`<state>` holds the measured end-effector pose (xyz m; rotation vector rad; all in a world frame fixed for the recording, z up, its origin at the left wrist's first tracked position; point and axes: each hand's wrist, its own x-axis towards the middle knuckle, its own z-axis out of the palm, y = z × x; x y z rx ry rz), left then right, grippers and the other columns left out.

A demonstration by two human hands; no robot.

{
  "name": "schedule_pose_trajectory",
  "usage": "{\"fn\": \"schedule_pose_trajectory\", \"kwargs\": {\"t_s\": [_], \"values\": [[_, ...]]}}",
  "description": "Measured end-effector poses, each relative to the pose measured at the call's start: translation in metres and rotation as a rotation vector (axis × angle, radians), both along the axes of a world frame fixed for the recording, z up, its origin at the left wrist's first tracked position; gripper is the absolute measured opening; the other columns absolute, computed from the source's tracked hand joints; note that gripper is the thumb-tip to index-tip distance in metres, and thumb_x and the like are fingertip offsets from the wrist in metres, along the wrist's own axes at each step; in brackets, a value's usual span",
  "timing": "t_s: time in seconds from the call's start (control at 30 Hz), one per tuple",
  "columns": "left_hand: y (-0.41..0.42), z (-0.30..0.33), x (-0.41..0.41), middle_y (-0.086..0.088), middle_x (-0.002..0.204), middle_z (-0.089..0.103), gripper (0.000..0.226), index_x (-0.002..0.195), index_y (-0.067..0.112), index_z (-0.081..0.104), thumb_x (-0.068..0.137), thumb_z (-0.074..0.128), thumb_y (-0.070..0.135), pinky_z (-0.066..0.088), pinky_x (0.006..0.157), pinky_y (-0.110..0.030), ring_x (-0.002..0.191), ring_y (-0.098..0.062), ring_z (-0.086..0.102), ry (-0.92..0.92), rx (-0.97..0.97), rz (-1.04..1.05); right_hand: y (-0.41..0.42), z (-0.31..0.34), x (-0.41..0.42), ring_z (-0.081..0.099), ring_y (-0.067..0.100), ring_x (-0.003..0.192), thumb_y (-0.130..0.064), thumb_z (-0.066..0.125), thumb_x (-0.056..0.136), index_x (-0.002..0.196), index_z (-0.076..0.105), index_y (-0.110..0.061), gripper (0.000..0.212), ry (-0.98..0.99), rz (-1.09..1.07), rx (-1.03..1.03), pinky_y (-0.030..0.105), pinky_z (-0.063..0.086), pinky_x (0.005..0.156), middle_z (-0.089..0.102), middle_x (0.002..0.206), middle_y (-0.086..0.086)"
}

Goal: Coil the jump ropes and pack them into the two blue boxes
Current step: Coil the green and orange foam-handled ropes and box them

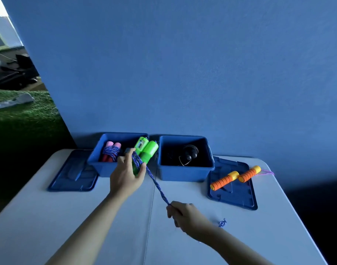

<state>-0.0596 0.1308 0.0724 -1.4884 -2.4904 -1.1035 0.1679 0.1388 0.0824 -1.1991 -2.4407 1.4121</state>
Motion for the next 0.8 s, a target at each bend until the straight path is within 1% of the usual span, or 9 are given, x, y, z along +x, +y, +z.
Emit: {"fn": "schedule_pose_trajectory", "kwargs": {"t_s": [0.03,0.1,0.23,0.3,0.4,0.5,0.6,0.7,0.8], "values": [[-0.002,-0.005,-0.003,-0.012,0.109,0.051,0.067,0.134,0.023,0.044,0.078,0.038,0.06,0.045,0.056,-0.034,0.084,-0.035,0.062,0.055,-0.061,-0.021,-0.001,0.003,0.0,0.041,0.01,0.049,-0.032,0.039,0.098,0.074,0.05,-0.025,0.028,-0.003,0.011,0.061,0.024,0.035,0.053,0.047,0.06,-0.005],[-0.004,-0.014,-0.006,-0.008,0.101,0.051,0.066,0.132,0.024,0.044,0.078,0.035,0.06,0.041,0.052,-0.031,0.074,-0.034,0.063,0.1,-0.165,-0.026,-0.001,0.01,0.0,0.042,0.017,0.056,-0.037,0.038,0.098,0.082,0.055,-0.022,0.027,-0.025,0.047,0.186,0.03,0.035,0.056,0.049,0.062,-0.005],[-0.01,-0.034,-0.003,-0.008,0.103,0.054,0.066,0.132,0.023,0.047,0.078,0.032,0.058,0.049,0.063,-0.037,0.08,-0.033,0.063,0.209,-0.314,-0.125,0.002,0.022,0.002,0.048,0.03,0.069,-0.04,0.037,0.096,0.083,0.049,-0.016,0.03,-0.069,0.201,0.452,0.032,0.034,0.059,0.055,0.072,0.006],[-0.016,-0.042,0.002,-0.004,0.106,0.053,0.067,0.135,0.028,0.041,0.076,0.029,0.059,0.048,0.07,-0.037,0.086,-0.029,0.061,0.243,-0.39,-0.226,0.009,0.029,0.002,0.052,0.032,0.074,-0.038,0.035,0.097,0.088,0.051,-0.016,0.029,-0.081,0.261,0.539,0.033,0.034,0.06,0.061,0.08,0.009],[-0.027,-0.049,0.016,0.001,0.112,0.055,0.059,0.131,0.034,0.033,0.076,0.04,0.055,0.046,0.07,-0.037,0.083,-0.026,0.062,0.347,-0.419,-0.414,0.03,0.039,0.003,0.057,0.031,0.081,-0.043,0.034,0.095,0.096,0.056,-0.021,0.031,-0.068,0.223,0.612,0.037,0.045,0.066,0.065,0.087,0.006],[-0.04,-0.047,0.038,0.007,0.104,0.056,0.053,0.121,0.03,0.044,0.073,0.057,0.048,0.046,0.061,-0.033,0.07,-0.021,0.06,0.377,-0.333,-0.638,0.059,0.041,0.005,0.058,0.026,0.082,-0.04,0.043,0.095,0.095,0.057,-0.026,0.02,-0.097,0.157,0.523,0.036,0.048,0.072,0.065,0.086,0.0],[-0.052,-0.032,0.057,0.005,0.102,0.054,0.047,0.114,0.026,0.043,0.075,0.062,0.045,0.043,0.064,-0.032,0.073,-0.022,0.056,0.317,-0.287,-0.809,0.081,0.034,0.006,0.055,0.015,0.077,-0.033,0.049,0.093,0.091,0.061,-0.028,0.013,-0.096,0.14,0.387,0.033,0.046,0.074,0.06,0.079,-0.009],[-0.06,-0.018,0.066,0.006,0.108,0.053,0.049,0.121,0.027,0.04,0.079,0.059,0.043,0.039,0.071,-0.028,0.081,-0.018,0.055,0.227,-0.241,-0.854,0.096,0.024,0.012,0.059,0.016,0.08,-0.029,0.053,0.093,0.085,0.063,-0.029,0.013,-0.072,0.148,0.284,0.03,0.046,0.075,0.066,0.084,-0.002],[-0.063,-0.012,0.065,0.01,0.109,0.053,0.057,0.132,0.028,0.04,0.081,0.064,0.037,0.036,0.072,-0.018,0.085,-0.006,0.054,0.03,-0.147,-0.818,0.104,0.012,0.023,0.056,0.013,0.069,-0.028,0.059,0.091,0.079,0.064,-0.034,0.014,-0.019,0.06,0.15,0.026,0.045,0.067,0.067,0.08,0.002]]}}
